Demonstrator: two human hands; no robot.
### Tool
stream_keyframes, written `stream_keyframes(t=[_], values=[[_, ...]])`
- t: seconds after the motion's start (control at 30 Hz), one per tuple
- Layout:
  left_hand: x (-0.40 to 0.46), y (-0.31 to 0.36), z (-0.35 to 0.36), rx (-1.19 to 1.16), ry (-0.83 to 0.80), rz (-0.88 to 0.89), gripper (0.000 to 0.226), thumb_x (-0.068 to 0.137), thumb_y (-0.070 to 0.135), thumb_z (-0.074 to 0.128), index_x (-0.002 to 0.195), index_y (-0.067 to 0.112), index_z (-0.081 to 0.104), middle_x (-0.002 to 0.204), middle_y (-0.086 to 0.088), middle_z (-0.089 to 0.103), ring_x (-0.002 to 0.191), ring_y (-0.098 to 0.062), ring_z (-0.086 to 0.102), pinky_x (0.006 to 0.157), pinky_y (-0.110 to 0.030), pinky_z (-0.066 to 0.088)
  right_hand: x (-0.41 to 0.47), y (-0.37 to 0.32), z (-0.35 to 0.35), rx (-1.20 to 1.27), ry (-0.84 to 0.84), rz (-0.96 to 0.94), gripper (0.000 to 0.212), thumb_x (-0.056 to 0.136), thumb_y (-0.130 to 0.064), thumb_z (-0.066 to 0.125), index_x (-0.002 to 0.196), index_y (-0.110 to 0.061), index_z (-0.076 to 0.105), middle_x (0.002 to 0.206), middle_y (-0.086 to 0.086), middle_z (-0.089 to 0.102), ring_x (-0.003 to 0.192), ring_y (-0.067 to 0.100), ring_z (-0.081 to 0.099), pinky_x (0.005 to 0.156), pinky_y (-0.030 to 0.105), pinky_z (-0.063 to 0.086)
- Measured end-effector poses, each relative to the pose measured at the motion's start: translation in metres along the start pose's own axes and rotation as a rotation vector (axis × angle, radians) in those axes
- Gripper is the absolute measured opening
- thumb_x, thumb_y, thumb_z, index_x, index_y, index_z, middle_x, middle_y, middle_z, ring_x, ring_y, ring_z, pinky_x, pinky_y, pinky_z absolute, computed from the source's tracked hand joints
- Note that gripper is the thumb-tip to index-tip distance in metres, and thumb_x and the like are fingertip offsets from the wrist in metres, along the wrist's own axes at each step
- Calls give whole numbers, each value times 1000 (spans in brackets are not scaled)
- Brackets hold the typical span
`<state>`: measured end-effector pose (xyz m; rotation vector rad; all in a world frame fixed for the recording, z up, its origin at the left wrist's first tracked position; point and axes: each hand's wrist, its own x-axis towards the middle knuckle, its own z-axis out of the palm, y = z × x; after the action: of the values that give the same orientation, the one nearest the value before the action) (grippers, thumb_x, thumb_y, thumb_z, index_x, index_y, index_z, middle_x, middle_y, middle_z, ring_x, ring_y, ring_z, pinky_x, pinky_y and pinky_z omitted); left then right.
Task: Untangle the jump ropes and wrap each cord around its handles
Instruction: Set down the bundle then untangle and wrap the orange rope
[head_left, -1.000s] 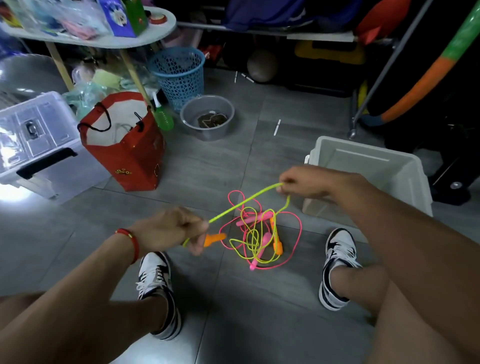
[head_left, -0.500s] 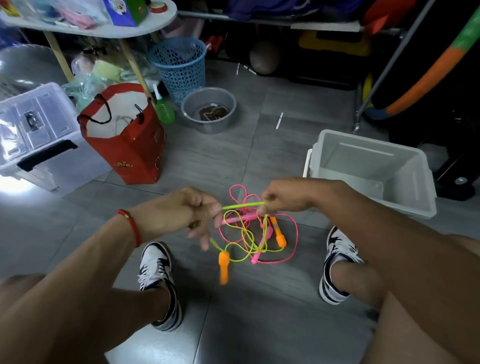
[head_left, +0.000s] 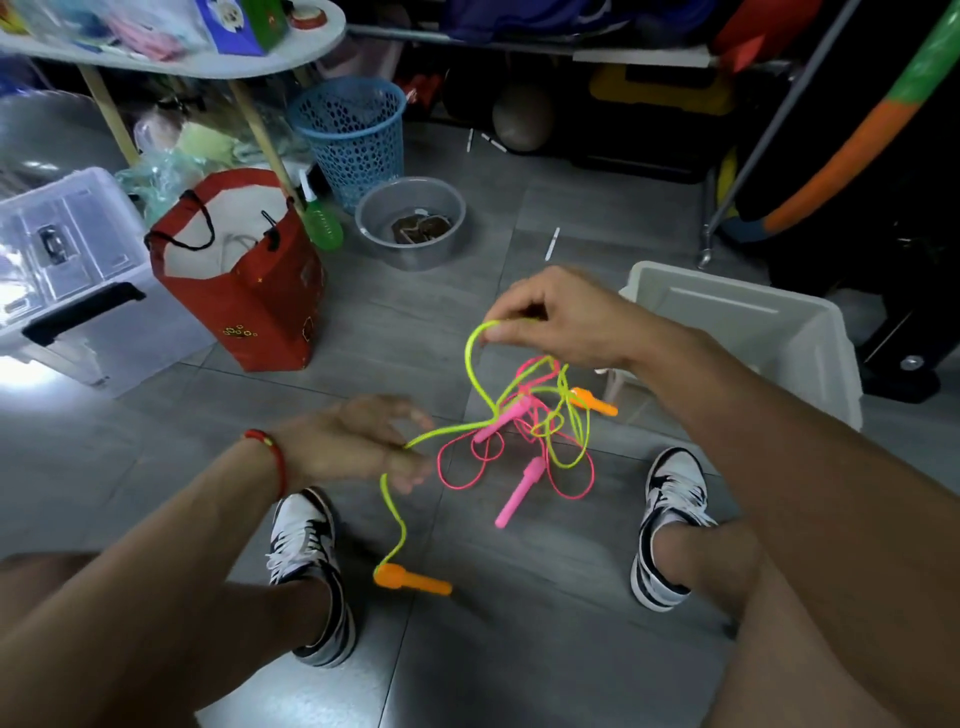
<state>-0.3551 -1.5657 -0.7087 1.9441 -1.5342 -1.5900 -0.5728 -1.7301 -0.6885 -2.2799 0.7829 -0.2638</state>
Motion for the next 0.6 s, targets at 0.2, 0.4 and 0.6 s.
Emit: stream_keyframes(t=[0.2,0.4,0.6], values=[[20,31,25,-113,178,234,54,81,12,80,129,13,56,115,-7,72,105,-10,68,100,-37,52,-4,-19,18,-132,-102,-93,15,92,-34,69,90,-23,78,61,-21,61,61,-3,55,60,11,38],[16,42,23,-433,43,194,33,90,13,61,121,0,59,58,-9,59,80,-34,71,79,-31,54,-3,-3,15,-194,-141,-10,23,89,-43,71,83,-21,74,56,-7,58,53,3,49,54,17,37],[6,43,-2,-129,409,342,33,105,24,48,79,14,65,64,-27,65,50,-13,51,52,-23,33,-6,63,21,-404,-393,231,30,93,-39,66,72,-20,59,67,-2,58,64,14,53,65,33,45]])
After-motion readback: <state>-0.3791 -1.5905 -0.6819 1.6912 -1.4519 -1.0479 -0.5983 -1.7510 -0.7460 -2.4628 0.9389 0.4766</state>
